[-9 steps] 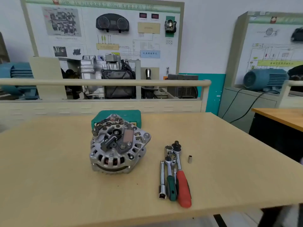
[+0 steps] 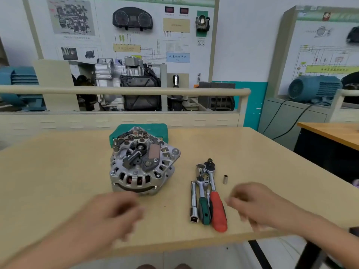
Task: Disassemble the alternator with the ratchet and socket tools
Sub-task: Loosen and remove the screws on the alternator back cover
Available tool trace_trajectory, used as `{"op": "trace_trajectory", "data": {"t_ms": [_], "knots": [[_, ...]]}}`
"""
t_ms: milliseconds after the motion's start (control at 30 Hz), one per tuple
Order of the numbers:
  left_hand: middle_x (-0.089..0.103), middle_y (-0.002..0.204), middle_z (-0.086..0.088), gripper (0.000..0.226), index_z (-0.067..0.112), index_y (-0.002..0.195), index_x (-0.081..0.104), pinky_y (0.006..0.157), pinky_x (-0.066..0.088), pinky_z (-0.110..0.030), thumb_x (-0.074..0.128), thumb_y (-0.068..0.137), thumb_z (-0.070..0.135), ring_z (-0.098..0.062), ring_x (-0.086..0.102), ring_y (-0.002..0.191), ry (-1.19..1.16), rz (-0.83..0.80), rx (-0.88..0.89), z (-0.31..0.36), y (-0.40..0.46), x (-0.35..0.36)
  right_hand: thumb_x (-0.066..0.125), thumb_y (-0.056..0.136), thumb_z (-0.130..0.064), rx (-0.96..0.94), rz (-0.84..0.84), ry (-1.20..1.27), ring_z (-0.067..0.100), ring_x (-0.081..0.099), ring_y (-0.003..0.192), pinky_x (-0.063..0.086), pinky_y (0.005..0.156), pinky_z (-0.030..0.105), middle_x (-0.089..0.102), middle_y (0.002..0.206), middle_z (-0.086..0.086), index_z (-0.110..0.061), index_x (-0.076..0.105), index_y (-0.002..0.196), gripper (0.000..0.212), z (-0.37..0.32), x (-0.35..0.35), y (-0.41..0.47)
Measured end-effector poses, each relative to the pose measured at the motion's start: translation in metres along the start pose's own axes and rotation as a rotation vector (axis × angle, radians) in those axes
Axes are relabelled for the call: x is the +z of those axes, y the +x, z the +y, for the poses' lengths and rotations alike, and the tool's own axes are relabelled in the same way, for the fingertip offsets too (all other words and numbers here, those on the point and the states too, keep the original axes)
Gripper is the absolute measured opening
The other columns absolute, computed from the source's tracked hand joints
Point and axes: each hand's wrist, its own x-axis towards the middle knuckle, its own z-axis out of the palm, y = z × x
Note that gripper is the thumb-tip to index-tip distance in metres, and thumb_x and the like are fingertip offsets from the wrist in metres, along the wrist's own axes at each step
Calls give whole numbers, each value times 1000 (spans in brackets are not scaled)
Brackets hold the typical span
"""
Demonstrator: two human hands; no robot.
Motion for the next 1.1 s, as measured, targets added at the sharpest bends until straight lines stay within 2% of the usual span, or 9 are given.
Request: {"op": "trace_trajectory", "data": {"t_ms": [133,233,333,433,567,700,833,1000,1100], "knots": [[56,74,7,24,22,78,52,57,43,-23,47,91,42,-8,55,68,293,-61,16,29,69,66,47,94,-17,-41,-2,-95,6,47,28,36,33,16,55,54,3,-4,52,66,31,-21,13,55],[46,65,7,28,22,64,41,48,33,-19,47,91,30,-10,49,61,286,-77,-21,31,98,85,50,90,-15,-33,-10,-223,10,48,35,34,36,16,48,53,2,-12,41,56,35,-24,27,76],[45,68,4,17,21,70,39,53,37,-26,48,83,28,-20,56,72,325,-88,1,28,109,100,44,89,-6,-64,35,-460,9,33,48,23,41,20,35,57,2,-13,32,57,35,-24,46,90],[43,63,8,23,24,65,37,45,29,-23,49,83,31,-16,47,62,306,-121,-17,21,113,97,42,88,-2,-37,26,-497,9,28,48,19,42,23,32,57,2,-13,30,56,36,-24,50,99],[43,58,8,34,22,57,39,41,24,-21,48,87,37,-6,39,50,273,-167,-85,12,109,91,49,88,-8,10,-53,-463,14,39,49,26,41,19,37,55,3,-12,34,55,37,-29,43,104],[46,59,8,35,22,57,41,45,27,-24,49,85,41,-7,42,53,223,-150,-111,4,110,91,48,89,-4,31,-100,-553,27,63,79,31,44,18,54,51,10,-11,39,55,36,-37,47,108],[46,58,8,36,22,57,41,44,26,-24,48,86,43,-7,42,52,235,-139,-103,1,111,91,46,88,-7,60,-110,-505,22,54,48,35,43,17,27,16,-5,-11,39,53,36,-38,50,110],[46,58,7,34,24,62,40,40,25,-19,41,93,38,-4,42,51,180,-37,-10,0,108,89,53,87,-19,70,-62,-293,15,45,37,34,39,19,39,29,-2,-11,34,55,38,-42,37,107],[52,62,5,32,21,69,47,53,38,-23,38,97,33,-7,48,53,-87,86,-14,7,115,84,54,85,-22,5,7,-278,11,41,36,26,33,14,41,39,3,-11,33,53,40,-50,25,100]]}}
